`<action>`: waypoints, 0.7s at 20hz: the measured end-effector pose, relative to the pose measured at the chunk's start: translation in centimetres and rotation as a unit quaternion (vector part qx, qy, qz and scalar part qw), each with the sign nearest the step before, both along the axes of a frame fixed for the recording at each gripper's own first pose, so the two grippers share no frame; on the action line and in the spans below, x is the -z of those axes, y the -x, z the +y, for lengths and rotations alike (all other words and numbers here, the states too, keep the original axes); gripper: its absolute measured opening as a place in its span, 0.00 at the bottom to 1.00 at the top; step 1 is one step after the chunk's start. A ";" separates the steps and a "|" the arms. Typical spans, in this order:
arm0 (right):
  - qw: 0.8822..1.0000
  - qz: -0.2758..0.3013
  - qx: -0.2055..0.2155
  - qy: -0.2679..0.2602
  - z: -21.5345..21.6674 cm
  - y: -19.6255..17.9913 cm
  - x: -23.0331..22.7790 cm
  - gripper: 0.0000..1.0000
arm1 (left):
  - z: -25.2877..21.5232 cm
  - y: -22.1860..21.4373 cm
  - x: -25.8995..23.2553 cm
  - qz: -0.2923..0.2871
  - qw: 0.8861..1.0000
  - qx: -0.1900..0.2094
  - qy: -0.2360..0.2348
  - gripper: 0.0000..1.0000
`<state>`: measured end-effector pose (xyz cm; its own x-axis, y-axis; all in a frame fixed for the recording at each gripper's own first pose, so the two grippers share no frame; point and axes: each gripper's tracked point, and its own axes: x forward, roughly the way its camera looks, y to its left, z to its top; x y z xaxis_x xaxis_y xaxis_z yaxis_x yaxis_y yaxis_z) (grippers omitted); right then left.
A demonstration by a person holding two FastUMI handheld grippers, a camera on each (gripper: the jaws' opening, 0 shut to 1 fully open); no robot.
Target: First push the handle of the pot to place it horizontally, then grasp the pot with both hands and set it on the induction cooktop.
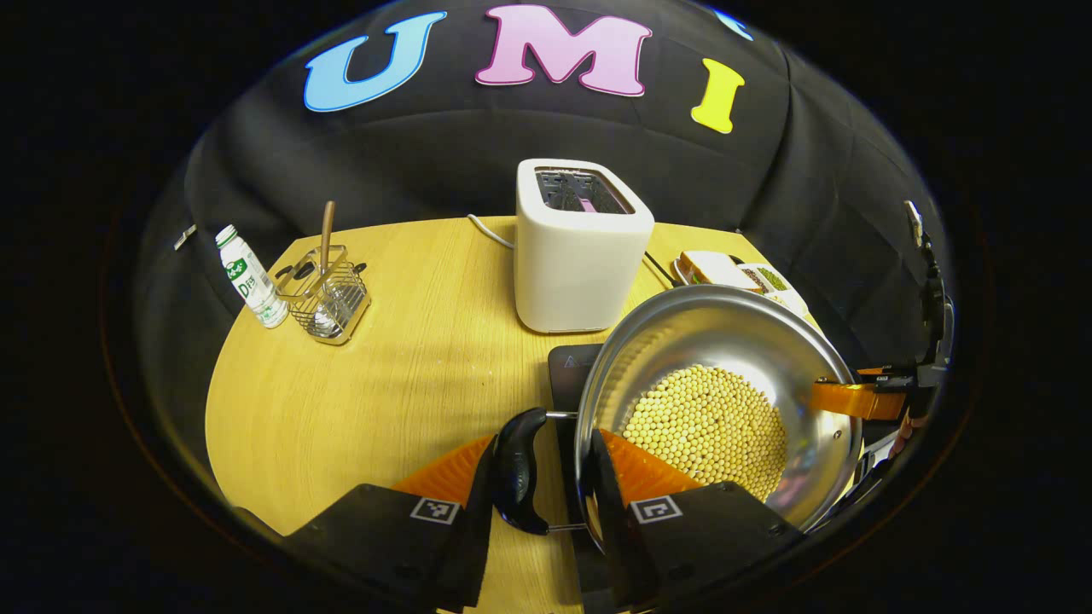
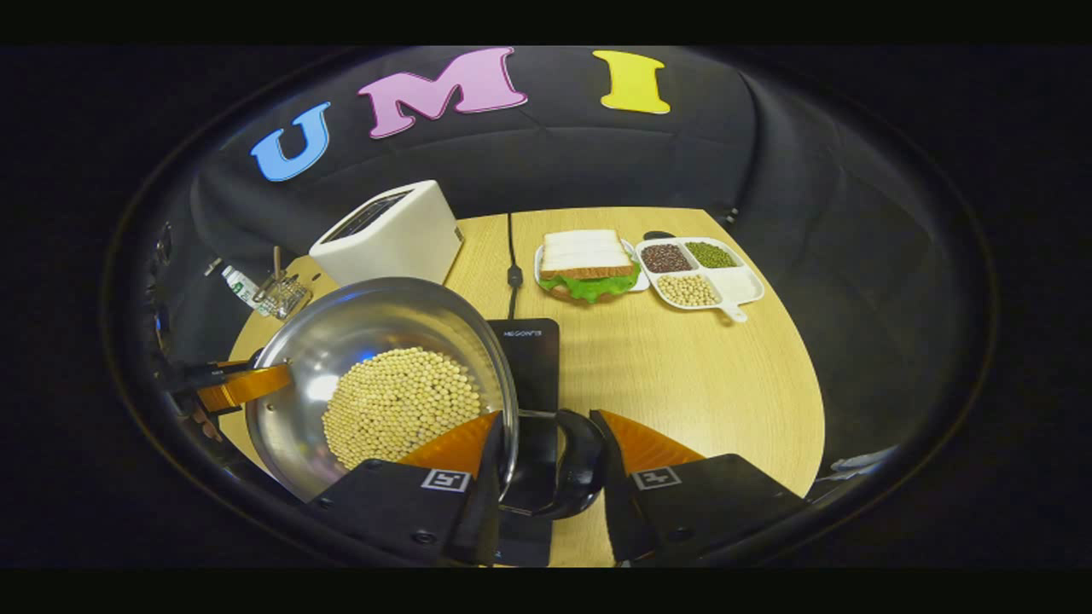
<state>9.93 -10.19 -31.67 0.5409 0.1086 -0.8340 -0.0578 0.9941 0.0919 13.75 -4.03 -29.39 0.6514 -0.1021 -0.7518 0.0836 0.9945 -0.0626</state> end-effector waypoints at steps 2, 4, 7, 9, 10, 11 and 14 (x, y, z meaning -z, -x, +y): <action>1.000 0.001 -0.001 0.000 0.1 -0.2 0.2 0.54 | 0.1 0.0 0.2 0.002 1.000 -0.001 0.000 0.58; 1.000 0.000 -0.001 0.000 0.1 -0.2 0.2 0.53 | 0.1 -0.1 0.2 0.001 1.000 -0.001 0.001 0.58; 1.000 0.000 0.000 -0.001 -0.1 -0.1 0.4 0.53 | 0.0 -0.2 0.2 -0.001 1.000 0.001 0.002 0.58; 1.000 0.002 0.002 -0.003 -0.2 0.0 0.4 0.54 | -0.1 -0.4 0.3 -0.002 1.000 0.004 0.001 0.58; 1.000 0.003 0.004 -0.004 -0.2 -0.1 0.5 0.54 | 0.0 -0.3 0.2 -0.002 1.000 0.005 -0.001 0.58; 1.000 0.003 0.005 -0.005 -0.2 0.0 0.5 0.54 | -0.1 -0.3 0.2 -0.002 1.000 0.006 -0.002 0.58; 1.000 0.003 0.006 -0.007 -0.2 -0.1 0.5 0.54 | 0.0 -0.3 0.3 -0.001 1.000 0.005 -0.001 0.58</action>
